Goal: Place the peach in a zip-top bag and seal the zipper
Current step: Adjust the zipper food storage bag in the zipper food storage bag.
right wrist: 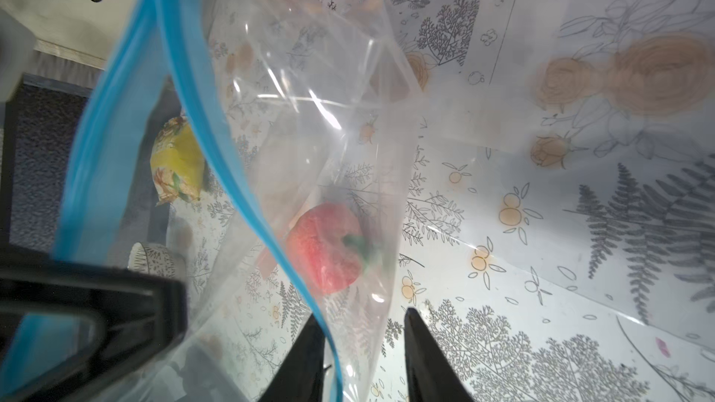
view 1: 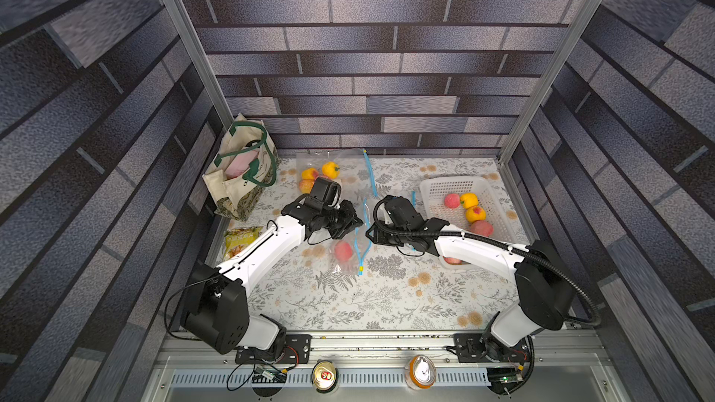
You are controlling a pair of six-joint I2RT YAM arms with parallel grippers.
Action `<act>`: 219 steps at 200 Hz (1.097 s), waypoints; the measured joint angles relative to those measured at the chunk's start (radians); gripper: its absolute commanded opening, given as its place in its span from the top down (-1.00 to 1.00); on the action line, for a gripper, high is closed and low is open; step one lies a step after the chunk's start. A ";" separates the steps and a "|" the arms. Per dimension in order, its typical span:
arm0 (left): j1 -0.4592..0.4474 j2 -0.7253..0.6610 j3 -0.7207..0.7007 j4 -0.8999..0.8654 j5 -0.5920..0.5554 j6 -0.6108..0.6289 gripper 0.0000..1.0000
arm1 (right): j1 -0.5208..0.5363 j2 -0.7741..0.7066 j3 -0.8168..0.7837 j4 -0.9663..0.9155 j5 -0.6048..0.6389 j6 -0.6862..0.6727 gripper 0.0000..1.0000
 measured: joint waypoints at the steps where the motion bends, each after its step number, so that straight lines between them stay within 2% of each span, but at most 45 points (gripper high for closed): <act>1: 0.000 0.000 0.000 0.000 0.000 0.000 1.00 | 0.000 0.002 0.001 0.000 0.000 0.001 0.55; 7: 0.000 0.000 0.000 -0.001 -0.003 0.003 1.00 | 0.000 0.008 0.008 0.000 -0.006 0.002 0.64; 18: -0.002 0.002 0.002 -0.008 -0.012 0.009 1.00 | 0.000 0.013 0.018 -0.002 -0.013 -0.008 0.94; 24: -0.004 0.003 0.005 -0.014 -0.020 0.016 1.00 | 0.000 0.014 0.023 -0.005 -0.014 -0.011 1.00; 57: -0.021 0.032 0.039 -0.044 -0.081 0.057 1.00 | 0.000 0.003 0.060 -0.082 0.008 -0.023 1.00; 90: -0.041 0.127 0.078 -0.072 -0.158 0.108 1.00 | -0.016 -0.061 0.057 -0.174 0.040 -0.042 0.94; 128: -0.050 0.175 0.090 -0.126 -0.222 0.152 1.00 | -0.096 -0.107 -0.024 -0.178 0.041 -0.041 0.94; 171: -0.097 0.175 0.213 -0.239 -0.310 0.225 1.00 | -0.135 0.006 -0.041 -0.167 0.030 -0.041 0.91; 219: -0.189 0.187 0.401 -0.436 -0.402 0.320 1.00 | -0.133 0.113 0.039 -0.143 0.005 -0.037 0.83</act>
